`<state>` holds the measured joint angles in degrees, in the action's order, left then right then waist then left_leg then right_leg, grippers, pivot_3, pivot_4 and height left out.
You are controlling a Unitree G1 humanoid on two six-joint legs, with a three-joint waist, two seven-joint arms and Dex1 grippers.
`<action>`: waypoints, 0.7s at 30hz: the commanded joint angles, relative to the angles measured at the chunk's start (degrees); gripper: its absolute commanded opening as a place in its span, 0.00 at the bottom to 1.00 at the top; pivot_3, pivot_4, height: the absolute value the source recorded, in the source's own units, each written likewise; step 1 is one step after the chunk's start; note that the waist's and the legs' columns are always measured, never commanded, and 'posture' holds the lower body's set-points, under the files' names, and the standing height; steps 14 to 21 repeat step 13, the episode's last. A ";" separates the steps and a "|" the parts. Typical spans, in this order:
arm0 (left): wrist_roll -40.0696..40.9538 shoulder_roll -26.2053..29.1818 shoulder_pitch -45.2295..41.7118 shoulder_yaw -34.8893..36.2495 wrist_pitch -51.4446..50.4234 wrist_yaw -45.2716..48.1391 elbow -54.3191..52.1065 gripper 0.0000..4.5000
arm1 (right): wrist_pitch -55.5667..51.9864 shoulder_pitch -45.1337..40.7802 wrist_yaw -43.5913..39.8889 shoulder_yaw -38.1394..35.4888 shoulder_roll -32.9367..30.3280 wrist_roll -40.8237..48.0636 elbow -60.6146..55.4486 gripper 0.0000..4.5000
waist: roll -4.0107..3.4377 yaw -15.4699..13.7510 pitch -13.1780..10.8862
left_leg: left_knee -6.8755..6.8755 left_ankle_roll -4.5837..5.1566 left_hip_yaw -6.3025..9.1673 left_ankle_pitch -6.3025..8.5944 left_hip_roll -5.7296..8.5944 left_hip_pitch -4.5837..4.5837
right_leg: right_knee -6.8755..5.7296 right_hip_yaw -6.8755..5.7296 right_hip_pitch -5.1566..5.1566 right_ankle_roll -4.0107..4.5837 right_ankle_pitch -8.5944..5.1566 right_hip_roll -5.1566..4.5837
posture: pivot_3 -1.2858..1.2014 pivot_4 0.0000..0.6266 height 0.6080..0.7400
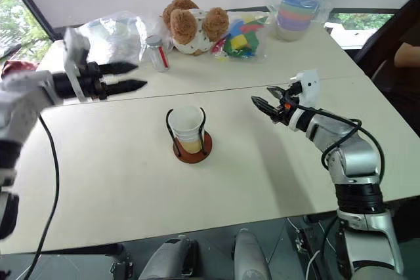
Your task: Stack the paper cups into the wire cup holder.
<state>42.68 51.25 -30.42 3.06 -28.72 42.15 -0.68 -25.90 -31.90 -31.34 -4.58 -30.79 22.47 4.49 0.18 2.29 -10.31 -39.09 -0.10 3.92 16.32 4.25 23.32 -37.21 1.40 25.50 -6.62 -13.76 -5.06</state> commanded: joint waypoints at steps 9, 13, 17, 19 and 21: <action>-10.04 -23.32 26.87 15.14 1.20 -34.56 -26.60 0.72 | 16.03 -3.40 4.10 -0.85 7.24 -7.61 14.36 0.65 | 0.05 -1.83 0.08 | -0.04 -0.14 0.05 -0.08 0.10 -0.12 | 0.11 -0.06 -0.17 0.04 0.03 -0.01 | 0.52 0.24 1.00; -13.18 -29.77 32.37 14.12 4.82 -35.91 -26.09 0.72 | 19.15 -1.48 5.87 -0.82 7.57 -10.12 16.84 0.65 | 0.04 -1.76 0.09 | -0.02 -0.14 -0.01 -0.07 0.09 -0.26 | 0.09 -0.04 -0.26 0.06 0.04 0.01 | 0.52 0.24 1.00; -13.18 -29.77 32.37 14.12 4.82 -35.91 -26.09 0.72 | 19.15 -1.48 5.87 -0.82 7.57 -10.12 16.84 0.65 | 0.04 -1.76 0.09 | -0.02 -0.14 -0.01 -0.07 0.09 -0.26 | 0.09 -0.04 -0.26 0.06 0.04 0.01 | 0.52 0.24 1.00; -13.18 -29.77 32.37 14.12 4.82 -35.91 -26.09 0.72 | 19.15 -1.48 5.87 -0.82 7.57 -10.12 16.84 0.65 | 0.04 -1.76 0.09 | -0.02 -0.14 -0.01 -0.07 0.09 -0.26 | 0.09 -0.04 -0.26 0.06 0.04 0.01 | 0.52 0.24 1.00; -13.18 -29.77 32.37 14.12 4.82 -35.91 -26.09 0.72 | 19.15 -1.48 5.87 -0.82 7.57 -10.12 16.84 0.65 | 0.04 -1.76 0.09 | -0.02 -0.14 -0.01 -0.07 0.09 -0.26 | 0.09 -0.04 -0.26 0.06 0.04 0.01 | 0.52 0.24 1.00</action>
